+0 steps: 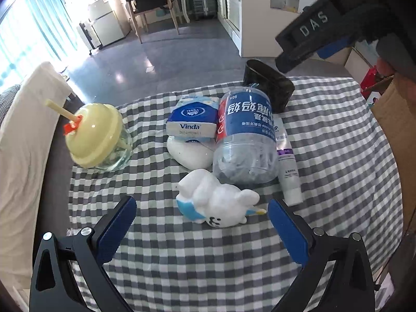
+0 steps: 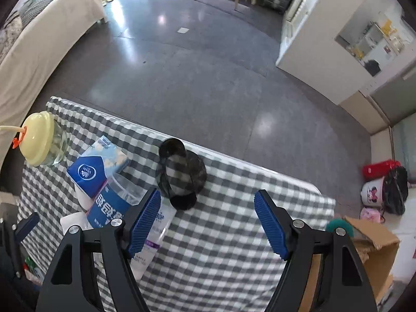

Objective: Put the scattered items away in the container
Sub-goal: 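Move both tools back to the table and grasp the black cup with right tool, then grasp the white plush toy with left tool while right tool carries the black cup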

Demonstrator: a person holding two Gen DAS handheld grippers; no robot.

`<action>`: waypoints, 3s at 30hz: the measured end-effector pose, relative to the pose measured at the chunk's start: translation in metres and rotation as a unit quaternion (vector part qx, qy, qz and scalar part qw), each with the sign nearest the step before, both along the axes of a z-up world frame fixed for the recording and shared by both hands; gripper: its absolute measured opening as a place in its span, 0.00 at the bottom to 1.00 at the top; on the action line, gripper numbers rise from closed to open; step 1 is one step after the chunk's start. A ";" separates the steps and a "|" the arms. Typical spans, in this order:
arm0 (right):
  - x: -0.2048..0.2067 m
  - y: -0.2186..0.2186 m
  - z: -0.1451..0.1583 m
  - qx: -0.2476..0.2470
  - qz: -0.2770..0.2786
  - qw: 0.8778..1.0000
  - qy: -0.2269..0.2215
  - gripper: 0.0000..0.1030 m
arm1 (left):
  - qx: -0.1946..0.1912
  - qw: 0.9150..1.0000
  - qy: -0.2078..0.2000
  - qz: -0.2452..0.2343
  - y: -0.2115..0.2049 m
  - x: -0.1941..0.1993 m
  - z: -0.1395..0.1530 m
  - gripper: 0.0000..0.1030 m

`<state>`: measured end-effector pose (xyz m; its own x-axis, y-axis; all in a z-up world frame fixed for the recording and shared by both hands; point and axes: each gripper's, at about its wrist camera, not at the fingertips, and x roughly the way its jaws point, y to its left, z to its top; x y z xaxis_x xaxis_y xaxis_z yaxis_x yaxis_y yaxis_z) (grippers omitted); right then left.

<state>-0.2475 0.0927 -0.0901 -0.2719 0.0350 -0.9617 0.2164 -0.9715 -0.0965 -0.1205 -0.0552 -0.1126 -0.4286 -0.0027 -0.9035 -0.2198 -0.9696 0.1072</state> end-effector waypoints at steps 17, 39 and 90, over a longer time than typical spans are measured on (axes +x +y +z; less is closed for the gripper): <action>-0.033 -0.014 -0.053 -0.001 -0.008 0.999 -0.044 0.59 | 0.018 1.000 -0.015 0.015 -0.008 -0.017 -0.024 1.00; 0.002 -0.007 -0.007 -0.037 -0.014 0.999 -0.016 0.27 | 0.084 0.996 0.016 0.012 -0.037 -0.003 0.020 0.69; 0.254 0.378 0.079 -0.081 -0.325 0.940 0.063 0.34 | 0.045 0.937 0.035 -0.345 0.392 0.084 0.096 0.84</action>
